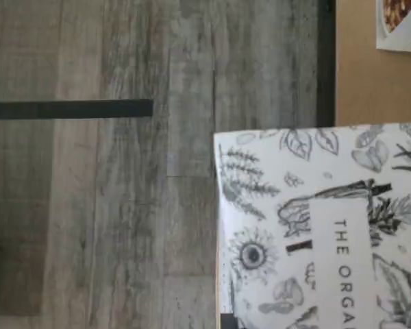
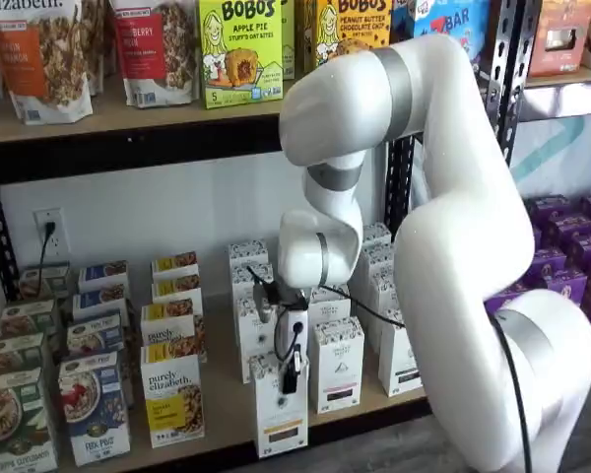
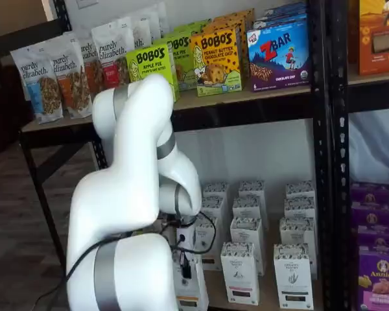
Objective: Pick up the white box with a yellow strip in the middle, on the bottom shelf, the fourth box from the left
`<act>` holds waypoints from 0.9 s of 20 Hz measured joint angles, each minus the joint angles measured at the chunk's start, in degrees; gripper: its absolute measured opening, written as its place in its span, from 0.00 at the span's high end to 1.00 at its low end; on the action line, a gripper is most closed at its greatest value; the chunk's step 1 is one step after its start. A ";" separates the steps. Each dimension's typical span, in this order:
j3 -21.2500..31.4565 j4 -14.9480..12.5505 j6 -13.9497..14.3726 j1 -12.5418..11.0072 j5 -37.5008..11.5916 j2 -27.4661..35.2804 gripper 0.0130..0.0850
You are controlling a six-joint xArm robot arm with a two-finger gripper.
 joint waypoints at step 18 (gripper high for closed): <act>17.53 -1.33 3.45 2.55 -4.20 -14.12 0.61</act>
